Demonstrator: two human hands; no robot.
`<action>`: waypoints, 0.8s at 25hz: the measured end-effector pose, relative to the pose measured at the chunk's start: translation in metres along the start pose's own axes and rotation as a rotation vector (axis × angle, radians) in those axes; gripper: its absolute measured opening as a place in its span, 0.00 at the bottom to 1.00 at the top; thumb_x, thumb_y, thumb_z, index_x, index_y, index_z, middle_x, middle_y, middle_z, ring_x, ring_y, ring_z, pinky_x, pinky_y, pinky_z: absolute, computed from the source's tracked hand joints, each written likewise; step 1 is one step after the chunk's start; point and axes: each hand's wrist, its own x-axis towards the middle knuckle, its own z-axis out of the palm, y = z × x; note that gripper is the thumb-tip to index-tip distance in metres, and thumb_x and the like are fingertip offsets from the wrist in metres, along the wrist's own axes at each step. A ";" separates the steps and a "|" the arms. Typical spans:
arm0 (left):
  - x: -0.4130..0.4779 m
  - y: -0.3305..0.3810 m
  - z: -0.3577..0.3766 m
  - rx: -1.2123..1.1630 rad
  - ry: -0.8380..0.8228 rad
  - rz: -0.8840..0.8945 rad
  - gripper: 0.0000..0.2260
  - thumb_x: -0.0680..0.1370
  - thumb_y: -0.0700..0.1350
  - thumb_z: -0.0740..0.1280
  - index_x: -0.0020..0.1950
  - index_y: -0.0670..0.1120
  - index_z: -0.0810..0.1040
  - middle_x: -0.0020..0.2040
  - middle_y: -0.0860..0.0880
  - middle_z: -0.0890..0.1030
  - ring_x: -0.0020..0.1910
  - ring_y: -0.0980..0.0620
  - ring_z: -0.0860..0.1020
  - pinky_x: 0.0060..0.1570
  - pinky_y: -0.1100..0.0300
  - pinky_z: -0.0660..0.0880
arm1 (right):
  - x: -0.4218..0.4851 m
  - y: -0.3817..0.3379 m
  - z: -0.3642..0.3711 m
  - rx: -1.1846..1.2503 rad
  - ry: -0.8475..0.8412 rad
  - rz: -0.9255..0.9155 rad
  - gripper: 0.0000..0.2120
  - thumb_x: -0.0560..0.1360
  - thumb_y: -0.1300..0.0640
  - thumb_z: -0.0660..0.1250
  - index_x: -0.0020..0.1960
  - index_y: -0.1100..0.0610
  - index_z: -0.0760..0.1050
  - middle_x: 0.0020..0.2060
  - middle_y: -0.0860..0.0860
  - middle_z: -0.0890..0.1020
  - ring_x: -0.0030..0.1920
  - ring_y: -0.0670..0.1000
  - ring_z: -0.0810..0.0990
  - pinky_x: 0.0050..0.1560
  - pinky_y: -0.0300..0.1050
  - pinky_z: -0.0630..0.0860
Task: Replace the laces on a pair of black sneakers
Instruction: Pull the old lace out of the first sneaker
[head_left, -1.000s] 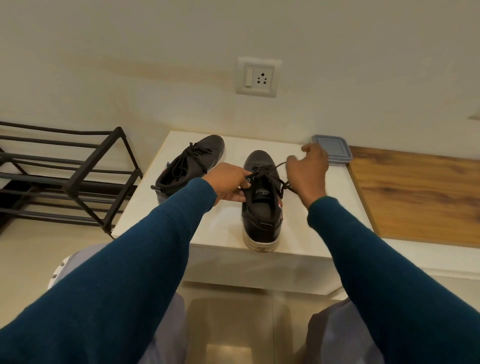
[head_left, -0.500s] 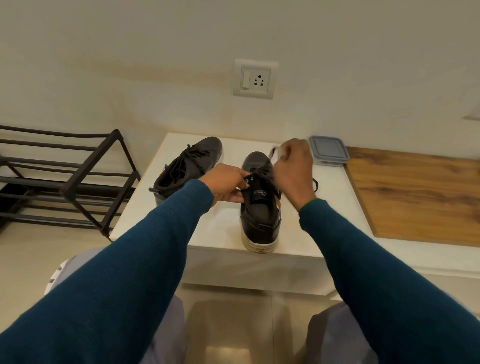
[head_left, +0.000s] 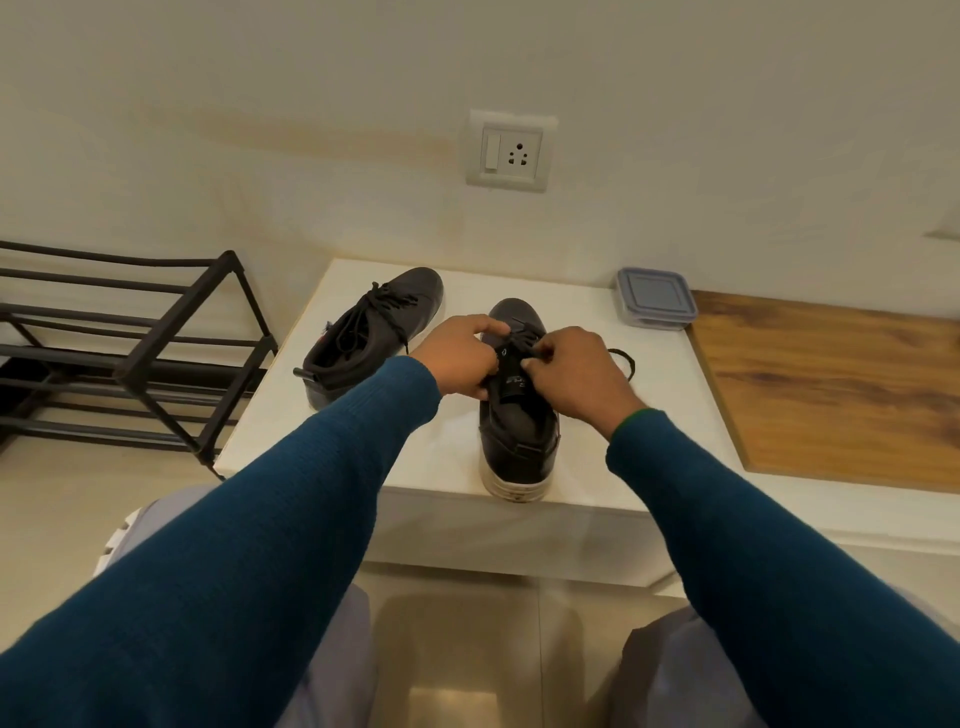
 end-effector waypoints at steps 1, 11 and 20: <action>0.001 0.001 0.002 0.035 0.001 0.035 0.24 0.78 0.30 0.60 0.69 0.51 0.74 0.60 0.44 0.78 0.53 0.43 0.82 0.46 0.52 0.84 | -0.001 0.001 0.001 0.052 -0.006 0.051 0.08 0.78 0.55 0.66 0.49 0.57 0.82 0.38 0.52 0.81 0.38 0.51 0.81 0.35 0.43 0.77; 0.019 0.003 0.032 0.922 0.301 0.365 0.06 0.80 0.48 0.65 0.54 0.49 0.73 0.55 0.48 0.74 0.44 0.47 0.76 0.43 0.54 0.73 | -0.007 0.007 -0.020 0.634 -0.208 0.344 0.11 0.82 0.63 0.59 0.53 0.60 0.81 0.42 0.58 0.80 0.37 0.53 0.77 0.34 0.45 0.80; 0.015 -0.001 0.025 0.649 0.286 0.378 0.11 0.79 0.48 0.66 0.62 0.51 0.77 0.63 0.50 0.72 0.58 0.49 0.73 0.56 0.54 0.75 | -0.006 0.010 -0.024 0.681 -0.275 0.376 0.13 0.83 0.64 0.56 0.58 0.61 0.79 0.47 0.59 0.81 0.43 0.55 0.78 0.41 0.48 0.83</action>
